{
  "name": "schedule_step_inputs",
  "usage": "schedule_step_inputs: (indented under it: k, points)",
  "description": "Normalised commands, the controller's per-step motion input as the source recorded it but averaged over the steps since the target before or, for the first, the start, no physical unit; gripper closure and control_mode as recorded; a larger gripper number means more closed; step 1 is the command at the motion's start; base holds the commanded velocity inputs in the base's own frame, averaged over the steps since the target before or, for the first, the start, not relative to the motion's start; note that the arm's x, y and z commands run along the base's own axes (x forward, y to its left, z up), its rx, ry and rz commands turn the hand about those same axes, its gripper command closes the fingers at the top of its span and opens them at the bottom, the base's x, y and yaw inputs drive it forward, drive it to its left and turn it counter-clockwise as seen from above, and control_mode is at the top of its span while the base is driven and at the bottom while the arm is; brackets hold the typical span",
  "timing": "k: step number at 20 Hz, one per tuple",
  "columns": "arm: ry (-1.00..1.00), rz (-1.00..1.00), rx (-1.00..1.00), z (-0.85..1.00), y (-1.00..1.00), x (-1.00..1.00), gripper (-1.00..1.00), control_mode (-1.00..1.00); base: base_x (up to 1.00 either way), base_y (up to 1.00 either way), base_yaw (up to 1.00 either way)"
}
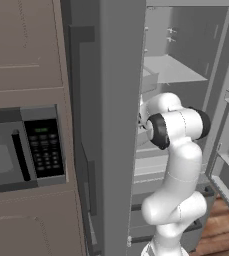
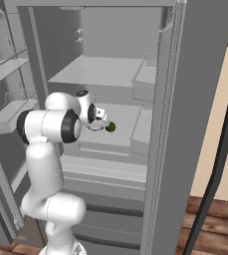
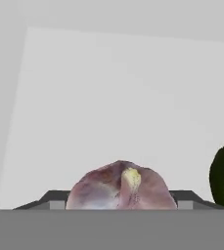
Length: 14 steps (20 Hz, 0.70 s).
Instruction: Grab the lime and garlic from the fridge, place them in the blender, close the lid, and turn on the blender to create a marinade.
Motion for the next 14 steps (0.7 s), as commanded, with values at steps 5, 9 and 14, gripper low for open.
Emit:
schedule_step_inputs:
  k: [5, 9, 14]
  points:
    - [-0.08, -0.01, 0.00, 0.07, 0.00, -0.68, 1.00, -1.00, 0.00, 0.00, 0.00]
    - [-0.18, -0.06, 0.00, 0.71, -0.08, -1.00, 1.00, -1.00, 0.00, 0.00, 0.00]
    - [-0.12, -0.04, 0.00, 0.95, -0.22, -1.00, 1.00, -1.00, 0.00, 0.00, 0.00]
